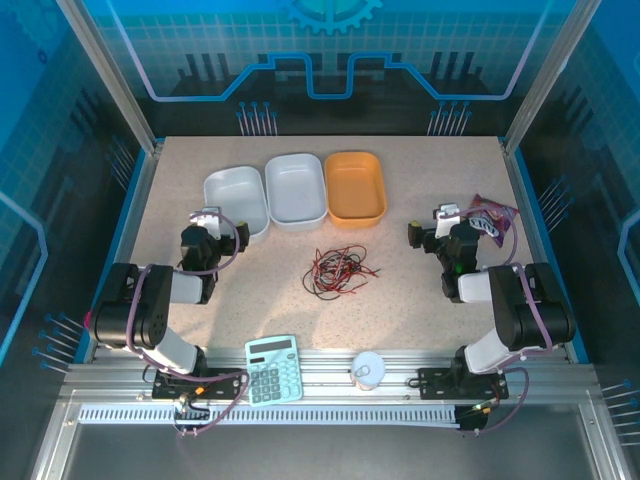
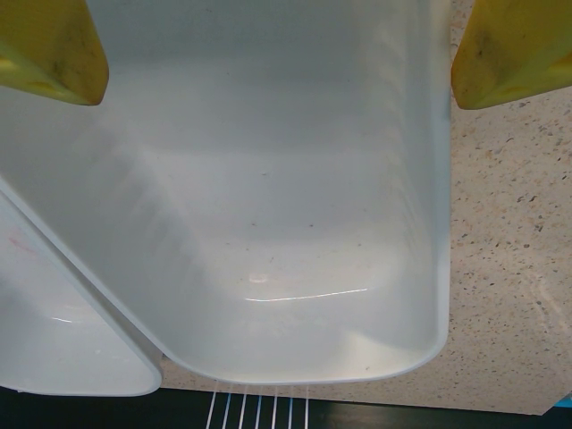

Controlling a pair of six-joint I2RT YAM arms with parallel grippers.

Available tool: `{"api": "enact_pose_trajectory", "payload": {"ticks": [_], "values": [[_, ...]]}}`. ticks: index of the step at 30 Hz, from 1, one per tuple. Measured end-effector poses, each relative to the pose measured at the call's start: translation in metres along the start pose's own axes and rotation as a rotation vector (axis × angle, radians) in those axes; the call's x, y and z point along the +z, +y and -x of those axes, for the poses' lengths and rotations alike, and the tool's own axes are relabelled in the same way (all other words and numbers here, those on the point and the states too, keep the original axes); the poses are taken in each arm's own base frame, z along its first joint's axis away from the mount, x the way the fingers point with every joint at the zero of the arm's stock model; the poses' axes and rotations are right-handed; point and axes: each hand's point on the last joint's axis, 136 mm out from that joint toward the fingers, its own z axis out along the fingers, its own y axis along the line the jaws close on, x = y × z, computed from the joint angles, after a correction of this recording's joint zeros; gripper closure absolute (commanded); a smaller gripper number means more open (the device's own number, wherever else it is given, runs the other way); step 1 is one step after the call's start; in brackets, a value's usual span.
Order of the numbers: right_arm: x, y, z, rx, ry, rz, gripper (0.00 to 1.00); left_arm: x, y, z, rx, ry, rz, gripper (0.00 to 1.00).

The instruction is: Untangle the cables

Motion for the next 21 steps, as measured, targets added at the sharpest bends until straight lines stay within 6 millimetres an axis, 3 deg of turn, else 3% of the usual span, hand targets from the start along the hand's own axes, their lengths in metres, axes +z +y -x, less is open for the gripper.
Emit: {"api": "enact_pose_trajectory", "payload": {"ticks": [10, 15, 21], "values": [[0.0, 0.0, 0.0, 0.0, 0.0, 0.0, 0.0, -0.003, 0.0, 0.004, 0.0, -0.007, -0.001, 0.01], [-0.004, -0.004, 0.0, 0.008, 0.016, -0.024, 0.0, -0.018, -0.004, 0.034, 0.0, -0.079, -0.008, 0.01], [-0.027, -0.02, 0.034, 0.044, -0.037, -0.106, 0.0, -0.05, -0.014, 0.065, -0.042, -0.131, -0.025, 0.01]]}}
